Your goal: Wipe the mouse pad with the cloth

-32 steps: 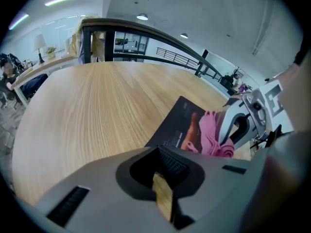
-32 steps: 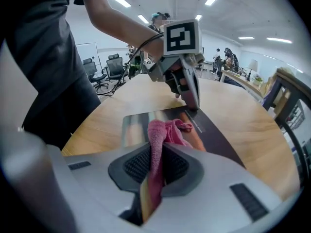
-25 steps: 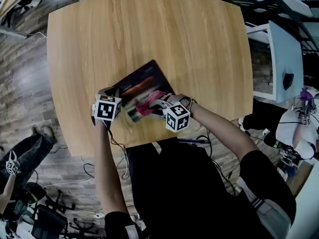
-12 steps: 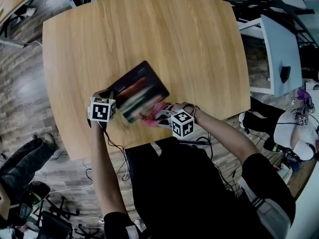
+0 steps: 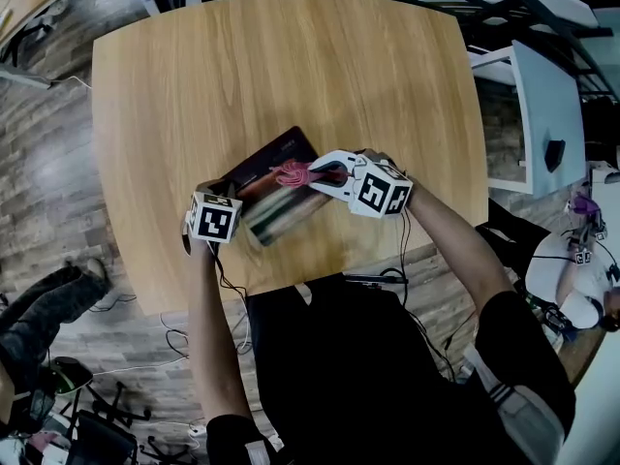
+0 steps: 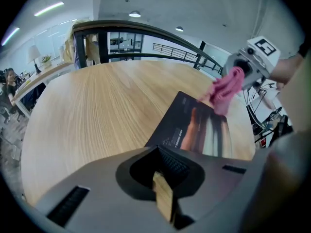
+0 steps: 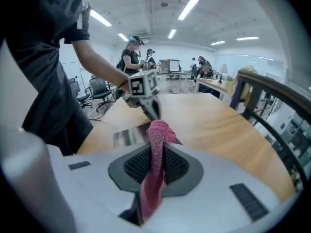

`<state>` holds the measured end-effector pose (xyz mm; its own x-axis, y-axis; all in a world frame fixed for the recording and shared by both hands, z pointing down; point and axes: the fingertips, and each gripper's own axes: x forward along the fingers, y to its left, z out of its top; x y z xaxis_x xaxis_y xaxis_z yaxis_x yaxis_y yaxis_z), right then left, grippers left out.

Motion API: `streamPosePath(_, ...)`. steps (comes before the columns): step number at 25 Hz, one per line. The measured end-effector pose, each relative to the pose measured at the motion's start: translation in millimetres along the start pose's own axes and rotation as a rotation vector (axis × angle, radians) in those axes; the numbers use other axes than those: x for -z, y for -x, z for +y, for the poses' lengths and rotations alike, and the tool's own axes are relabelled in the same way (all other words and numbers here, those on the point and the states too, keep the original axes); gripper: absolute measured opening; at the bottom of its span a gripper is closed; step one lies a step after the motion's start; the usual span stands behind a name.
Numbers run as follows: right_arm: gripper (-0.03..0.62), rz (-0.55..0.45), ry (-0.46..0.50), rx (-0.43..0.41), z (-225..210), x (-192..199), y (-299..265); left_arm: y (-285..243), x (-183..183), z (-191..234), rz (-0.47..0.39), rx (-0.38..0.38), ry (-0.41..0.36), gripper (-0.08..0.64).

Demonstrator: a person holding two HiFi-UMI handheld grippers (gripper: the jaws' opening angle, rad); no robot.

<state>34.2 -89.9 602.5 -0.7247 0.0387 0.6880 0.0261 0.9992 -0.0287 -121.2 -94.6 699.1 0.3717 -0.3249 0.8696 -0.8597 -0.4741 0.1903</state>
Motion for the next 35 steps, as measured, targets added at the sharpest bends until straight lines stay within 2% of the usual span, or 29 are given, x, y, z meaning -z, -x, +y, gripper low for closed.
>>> streamPosePath(4,0.057,0.041,0.062,0.191,-79.3,1.6,-2.1,2.7,-0.3,-2.7,0.009,0.023,0.017,0.023)
streamPosePath(7,0.057,0.124,0.117,0.241,-111.2,21.1,-25.8,2.6,-2.5,-2.3,0.007,0.04,0.04,0.023)
streamPosePath(10,0.057,0.193,0.129,0.198,-113.1,42.6,-55.5,0.8,-2.5,-2.0,0.008,0.035,0.044,0.023)
streamPosePath(14,0.057,0.211,0.151,0.146,-91.0,50.2,-78.5,1.1,0.1,-0.3,0.01,0.033,0.055,0.023)
streamPosePath(22,0.057,0.168,0.166,0.07,-45.4,52.9,-79.7,2.6,0.2,2.4,0.01,0.023,0.066,0.023)
streamPosePath(27,0.057,0.172,0.209,0.011,-13.0,59.4,-75.7,2.6,0.9,3.3,0.016,0.006,0.062,0.023)
streamPosePath(32,0.057,0.186,0.229,-0.015,16.8,67.9,-68.6,2.8,0.7,1.8,0.029,-0.023,0.023,0.023)
streamPosePath(35,0.057,0.186,0.232,-0.026,36.9,73.1,-63.7,3.6,1.8,1.3,0.028,-0.029,0.034,0.023)
